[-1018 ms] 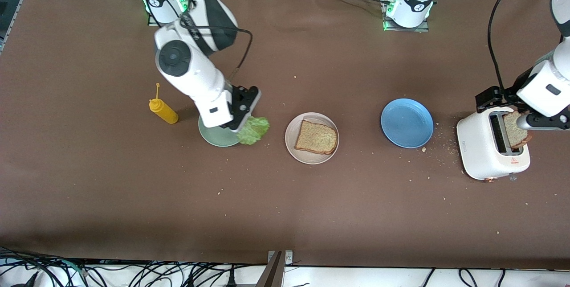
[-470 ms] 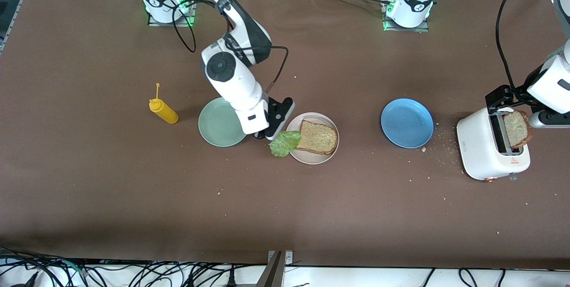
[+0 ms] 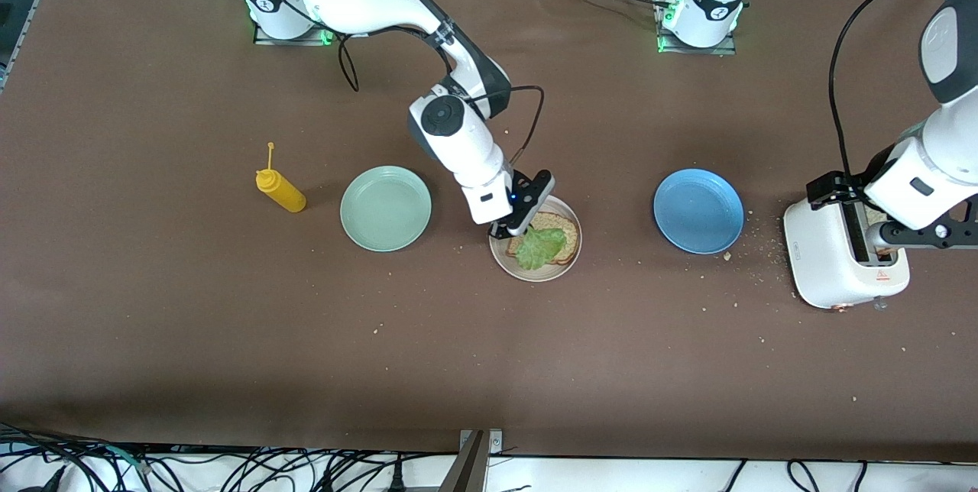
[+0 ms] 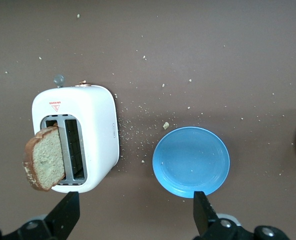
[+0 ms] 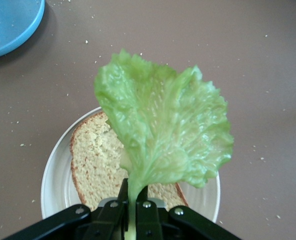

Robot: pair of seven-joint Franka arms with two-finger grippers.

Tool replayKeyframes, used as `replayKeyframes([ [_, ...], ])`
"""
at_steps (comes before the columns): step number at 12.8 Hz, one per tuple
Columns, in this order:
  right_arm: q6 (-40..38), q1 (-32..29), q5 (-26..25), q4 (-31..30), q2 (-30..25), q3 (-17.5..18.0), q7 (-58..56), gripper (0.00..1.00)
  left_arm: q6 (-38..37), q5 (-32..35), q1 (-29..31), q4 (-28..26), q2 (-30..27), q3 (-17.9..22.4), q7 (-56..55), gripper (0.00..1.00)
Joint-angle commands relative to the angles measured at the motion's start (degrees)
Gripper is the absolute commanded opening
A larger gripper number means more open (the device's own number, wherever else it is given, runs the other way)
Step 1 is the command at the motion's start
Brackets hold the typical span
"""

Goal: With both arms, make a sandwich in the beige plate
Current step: 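Lower the lettuce onto the bread and open the right gripper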

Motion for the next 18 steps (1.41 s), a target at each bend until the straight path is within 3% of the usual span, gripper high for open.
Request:
replayKeyframes([
  [1,5.36,3.77,-0.81,3.92,4.49,-3.94,2.02,0.00,-0.57,-1.87,-0.17,1.25,-0.53,0.21,0.41,1.00],
  [2,6.62,4.83,-0.81,3.92,5.20,-5.17,3.06,0.00,-0.84,-1.79,-0.17,1.34,-1.58,-0.49,0.33,1.00],
  [5,6.72,5.19,-0.81,3.74,5.30,-5.27,3.34,0.33,-0.75,-1.35,0.18,1.43,-2.56,0.03,0.85,1.00],
  [7,6.72,5.71,-0.28,3.22,5.12,-5.19,3.60,0.64,-0.75,-1.88,-0.17,1.26,-2.03,0.03,0.42,1.00],
  [11,6.45,5.72,-0.28,2.34,4.60,-5.27,4.48,1.00,-0.75,-1.79,-0.17,1.25,-2.03,-0.05,0.16,1.00],
  [15,3.49,3.88,-0.19,-2.22,-0.92,-5.27,4.04,1.00,-0.49,-2.06,0.27,1.25,-1.24,0.03,0.24,1.00],
  [18,-13.25,-0.50,-0.11,-4.08,-9.70,-5.27,2.47,1.00,-0.22,-2.06,0.27,1.34,-0.28,0.03,0.15,1.00],
])
